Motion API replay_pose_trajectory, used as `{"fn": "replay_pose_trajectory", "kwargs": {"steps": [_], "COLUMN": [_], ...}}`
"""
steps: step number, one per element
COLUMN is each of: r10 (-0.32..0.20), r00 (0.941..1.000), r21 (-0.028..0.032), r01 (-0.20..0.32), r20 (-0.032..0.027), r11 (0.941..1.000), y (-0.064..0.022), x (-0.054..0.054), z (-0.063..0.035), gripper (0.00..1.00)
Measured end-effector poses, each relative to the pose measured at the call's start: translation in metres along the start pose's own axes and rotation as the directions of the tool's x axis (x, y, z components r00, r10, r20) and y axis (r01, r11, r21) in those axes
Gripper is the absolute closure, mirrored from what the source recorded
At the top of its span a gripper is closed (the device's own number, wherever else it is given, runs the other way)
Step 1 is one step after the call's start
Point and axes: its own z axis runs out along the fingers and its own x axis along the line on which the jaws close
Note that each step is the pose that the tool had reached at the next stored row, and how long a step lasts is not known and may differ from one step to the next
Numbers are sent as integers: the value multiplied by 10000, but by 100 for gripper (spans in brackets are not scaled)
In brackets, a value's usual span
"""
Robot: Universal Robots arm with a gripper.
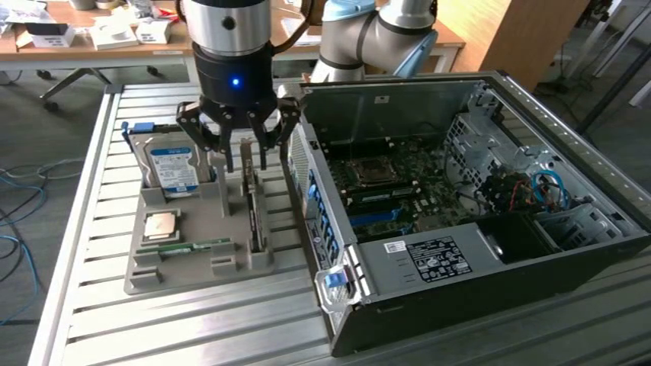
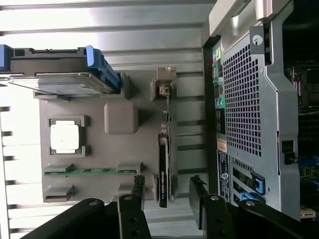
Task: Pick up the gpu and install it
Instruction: 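Pick up the gpu and move the gpu toward the slot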
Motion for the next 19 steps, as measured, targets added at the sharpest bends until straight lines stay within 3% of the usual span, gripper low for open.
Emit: {"fn": "replay_pose_trajectory", "kwargs": {"steps": [19], "r10": [0], "r00": [10000], "r21": [0], "r01": [0], "r20": [0], "r11": [10000], "y": [-15], "x": [7], "z": [324], "gripper": [51]}}
